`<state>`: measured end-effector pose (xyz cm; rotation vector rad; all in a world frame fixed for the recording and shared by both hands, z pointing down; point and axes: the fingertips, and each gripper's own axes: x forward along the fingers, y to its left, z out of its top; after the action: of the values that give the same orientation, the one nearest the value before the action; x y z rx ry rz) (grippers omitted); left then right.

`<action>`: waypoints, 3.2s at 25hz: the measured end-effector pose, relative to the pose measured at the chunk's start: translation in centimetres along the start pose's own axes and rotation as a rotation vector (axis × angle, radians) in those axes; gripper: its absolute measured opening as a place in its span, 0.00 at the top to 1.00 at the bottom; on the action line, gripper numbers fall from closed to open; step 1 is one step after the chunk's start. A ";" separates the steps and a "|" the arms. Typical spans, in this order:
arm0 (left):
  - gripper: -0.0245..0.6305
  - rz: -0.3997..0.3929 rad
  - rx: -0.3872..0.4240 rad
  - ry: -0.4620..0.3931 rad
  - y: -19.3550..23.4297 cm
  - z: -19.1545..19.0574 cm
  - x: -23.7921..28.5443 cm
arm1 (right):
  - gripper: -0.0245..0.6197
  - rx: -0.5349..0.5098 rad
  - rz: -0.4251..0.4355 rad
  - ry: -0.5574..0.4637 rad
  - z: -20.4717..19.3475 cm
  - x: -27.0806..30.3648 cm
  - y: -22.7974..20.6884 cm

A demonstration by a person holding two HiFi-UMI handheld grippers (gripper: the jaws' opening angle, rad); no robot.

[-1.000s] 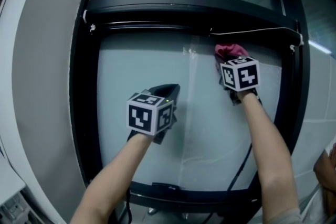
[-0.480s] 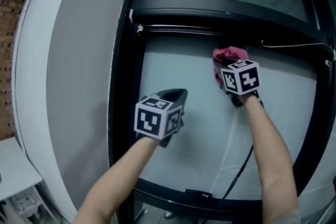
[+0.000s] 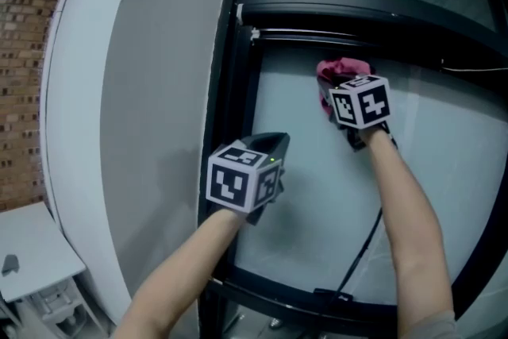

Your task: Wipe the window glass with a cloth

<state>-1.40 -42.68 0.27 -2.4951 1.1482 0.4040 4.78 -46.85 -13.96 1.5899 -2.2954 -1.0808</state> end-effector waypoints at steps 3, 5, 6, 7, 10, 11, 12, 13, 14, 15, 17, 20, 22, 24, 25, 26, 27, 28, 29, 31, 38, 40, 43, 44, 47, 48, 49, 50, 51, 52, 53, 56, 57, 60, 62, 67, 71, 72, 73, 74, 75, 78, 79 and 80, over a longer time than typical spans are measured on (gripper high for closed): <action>0.95 0.005 -0.012 -0.002 0.7 -0.4 -1.3 | 0.94 0.007 0.032 -0.009 0.5 2.1 2.1; 0.95 0.009 -0.014 -0.003 1.0 -0.5 -2.1 | 0.94 0.012 0.053 -0.016 0.9 3.0 3.4; 0.95 0.011 -0.012 -0.003 1.2 -0.5 -2.4 | 0.94 0.014 0.062 -0.016 1.1 3.4 4.0; 0.95 0.014 -0.010 -0.002 1.5 -0.5 -2.6 | 0.94 0.016 0.071 -0.015 1.2 3.8 4.5; 0.96 0.026 -0.009 0.001 2.4 -0.7 -3.1 | 0.94 0.030 0.100 -0.011 1.1 5.4 6.3; 0.95 0.030 -0.007 0.003 2.7 -0.9 -3.4 | 0.94 0.035 0.110 -0.009 1.0 5.8 6.9; 0.95 0.035 -0.006 0.006 2.9 -1.0 -3.7 | 0.94 0.039 0.121 -0.007 0.9 6.2 7.6; 0.96 0.039 -0.004 0.009 3.1 -1.1 -4.0 | 0.94 0.043 0.133 -0.006 0.8 6.5 8.3; 0.96 0.044 -0.004 0.013 3.3 -1.3 -4.4 | 0.94 0.048 0.148 -0.005 0.6 6.8 9.2; 0.95 0.050 -0.004 0.018 3.5 -1.6 -4.7 | 0.94 0.054 0.165 -0.003 0.3 6.9 10.1; 0.95 0.063 -0.003 0.027 4.0 -2.0 -5.4 | 0.94 0.067 0.200 0.004 -0.5 7.1 11.9; 0.96 0.088 -0.007 0.037 5.1 -2.5 -6.3 | 0.94 0.080 0.239 0.028 -2.4 7.7 13.7; 0.95 0.103 -0.011 0.045 5.7 -2.7 -6.7 | 0.94 0.075 0.283 0.050 -3.7 7.9 15.2; 0.95 0.107 -0.014 0.054 5.7 -3.1 -7.1 | 0.94 0.069 0.330 0.078 -5.0 7.8 16.9; 0.95 0.107 -0.014 0.058 5.6 -3.2 -7.2 | 0.94 0.066 0.350 0.092 -5.6 7.6 17.6; 0.95 0.106 -0.014 0.062 5.6 -3.4 -7.3 | 0.94 0.060 0.362 0.104 -6.1 7.5 18.1; 0.96 0.107 -0.015 0.065 5.6 -3.5 -7.4 | 0.94 0.053 0.360 0.110 -6.4 7.4 18.3; 0.95 0.107 -0.015 0.067 5.7 -3.5 -7.4 | 0.94 0.048 0.343 0.107 -6.5 7.3 18.0; 0.95 0.107 -0.017 0.068 5.7 -3.6 -7.3 | 0.94 0.050 0.314 0.095 -6.3 7.2 17.4; 0.96 0.100 -0.021 0.067 5.4 -3.5 -6.9 | 0.94 0.065 0.235 0.061 -5.5 6.7 15.1; 0.95 0.043 -0.031 0.055 2.6 -3.4 -4.7 | 0.94 0.159 0.077 0.015 -3.6 3.0 8.3; 0.95 0.021 -0.033 0.051 1.4 -3.3 -4.0 | 0.94 0.161 0.041 0.022 -3.8 1.8 6.8; 0.95 -0.014 -0.037 0.043 -0.5 -3.0 -2.8 | 0.94 0.167 -0.023 0.029 -4.3 -0.2 4.1; 0.95 -0.026 -0.038 0.041 -1.2 -2.9 -2.4 | 0.94 0.170 -0.041 0.030 -4.5 -1.0 3.1; 0.96 -0.062 -0.043 0.038 -3.5 -3.0 -1.0 | 0.94 0.177 -0.087 0.036 -5.3 -3.8 0.4; 0.95 -0.077 -0.045 0.038 -4.4 -3.0 -0.5 | 0.94 0.176 -0.102 0.040 -5.6 -4.8 -0.4; 0.95 -0.093 -0.046 0.037 -5.4 -3.0 0.1 | 0.94 0.174 -0.118 0.045 -6.0 -5.8 -1.3; 0.95 -0.110 -0.047 0.035 -6.4 -3.0 0.7 | 0.94 0.171 -0.135 0.051 -6.3 -6.9 -2.2; 0.95 -0.127 -0.049 0.032 -7.4 -3.0 1.3 | 0.94 0.170 -0.150 0.056 -6.6 -7.9 -3.0; 0.95 -0.142 -0.051 0.029 -8.4 -3.0 1.9 | 0.94 0.170 -0.162 0.060 -6.8 -8.8 -3.8; 0.95 -0.156 -0.054 0.027 -9.3 -2.9 2.4 | 0.94 0.171 -0.174 0.062 -7.0 -9.7 -4.6; 0.96 -0.191 -0.065 0.025 -11.7 -3.1 3.6 | 0.94 0.173 -0.227 0.074 -8.2 -12.3 -7.2; 0.95 -0.204 -0.069 0.023 -12.6 -3.1 4.0 | 0.94 0.174 -0.243 0.078 -8.6 -13.1 -8.0; 0.95 -0.252 -0.080 0.010 -15.5 -2.8 5.4 | 0.94 0.171 -0.294 0.084 -9.4 -16.0 -10.7; 0.95 -0.279 -0.087 0.005 -17.3 -2.7 6.1 | 0.94 0.174 -0.330 0.090 -9.9 -18.0 -12.4; 0.95 -0.328 -0.099 -0.002 -21.2 -2.3 7.5 | 0.94 0.193 -0.401 0.094 -11.4 -22.6 -16.3; 0.95 -0.374 -0.111 -0.003 -24.4 -2.3 8.2 | 0.94 0.228 -0.464 0.095 -13.0 -26.3 -18.8; 0.96 -0.386 -0.115 -0.004 -25.3 -2.4 8.4 | 0.94 0.240 -0.485 0.094 -13.6 -27.4 -19.6; 0.95 -0.398 -0.119 -0.004 -26.1 -2.4 8.6 | 0.94 0.253 -0.506 0.093 -14.1 -28.5 -20.3; 0.96 -0.410 -0.122 -0.005 -26.9 -2.5 8.8 | 0.94 0.266 -0.527 0.091 -14.7 -29.6 -21.0; 0.95 -0.422 -0.124 -0.006 -27.7 -2.5 9.0 | 0.94 0.278 -0.549 0.091 -15.2 -30.7 -21.6; 0.96 -0.455 -0.131 -0.008 -29.8 -2.6 9.4 | 0.94 0.309 -0.613 0.091 -17.0 -34.0 -23.4; 0.95 -0.465 -0.132 -0.009 -30.5 -2.6 9.5 | 0.94 0.321 -0.634 0.090 -17.7 -35.0 -24.0; 0.95 -0.475 -0.133 -0.009 -31.1 -2.6 9.6 | 0.94 0.335 -0.655 0.090 -18.3 -35.9 -24.5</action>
<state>28.88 -31.49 5.12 -2.7641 0.5052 0.3637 47.71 -28.89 -6.32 2.5735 -2.0109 -0.7074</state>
